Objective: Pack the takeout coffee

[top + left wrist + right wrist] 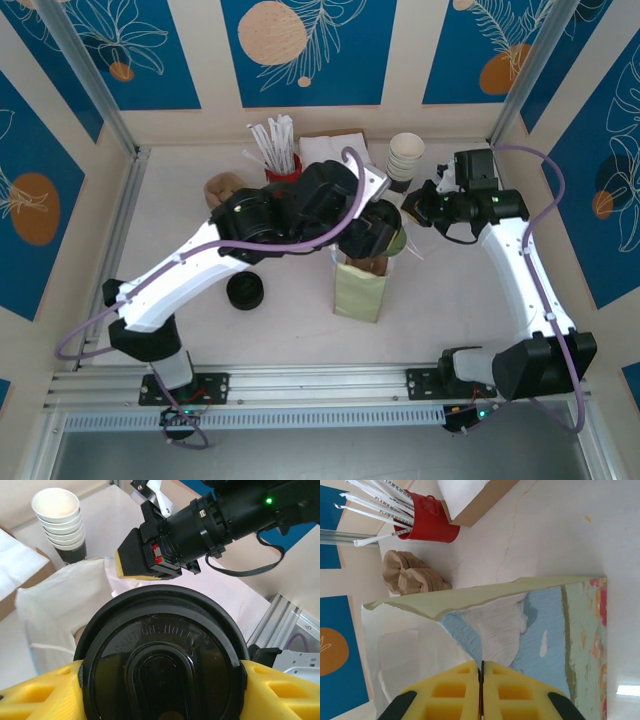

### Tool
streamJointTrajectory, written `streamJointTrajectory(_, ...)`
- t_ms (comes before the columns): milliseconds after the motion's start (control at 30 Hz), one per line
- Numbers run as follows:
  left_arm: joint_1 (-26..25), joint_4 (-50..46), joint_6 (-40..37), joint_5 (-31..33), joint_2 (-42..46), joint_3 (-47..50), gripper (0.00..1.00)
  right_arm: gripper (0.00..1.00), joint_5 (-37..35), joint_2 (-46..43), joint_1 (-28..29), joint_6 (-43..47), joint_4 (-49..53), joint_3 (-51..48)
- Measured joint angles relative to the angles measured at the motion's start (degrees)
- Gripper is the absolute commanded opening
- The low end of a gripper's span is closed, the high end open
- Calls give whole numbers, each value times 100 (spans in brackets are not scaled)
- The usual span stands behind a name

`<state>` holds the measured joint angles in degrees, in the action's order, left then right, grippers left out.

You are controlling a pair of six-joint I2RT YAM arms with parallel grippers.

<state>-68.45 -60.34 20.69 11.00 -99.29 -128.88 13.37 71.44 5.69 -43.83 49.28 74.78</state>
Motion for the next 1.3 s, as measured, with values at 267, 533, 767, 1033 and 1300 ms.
streamJointTrajectory(267,7,-11,168,44,-302,-9,66,12,-101,-411,31,-466,-175,-299)
streamJointTrajectory(533,59,-13,188,142,-319,-35,66,14,-118,-433,0,-518,-219,-348)
streamJointTrajectory(767,304,-2,175,369,-507,-94,65,14,-116,-592,-136,-520,-197,-518)
streamJointTrajectory(1033,535,-7,122,483,-562,-94,66,15,-94,-603,-144,-520,-170,-518)
streamJointTrajectory(1300,573,-59,90,378,-588,-330,66,31,190,-584,-111,-503,-350,-501)
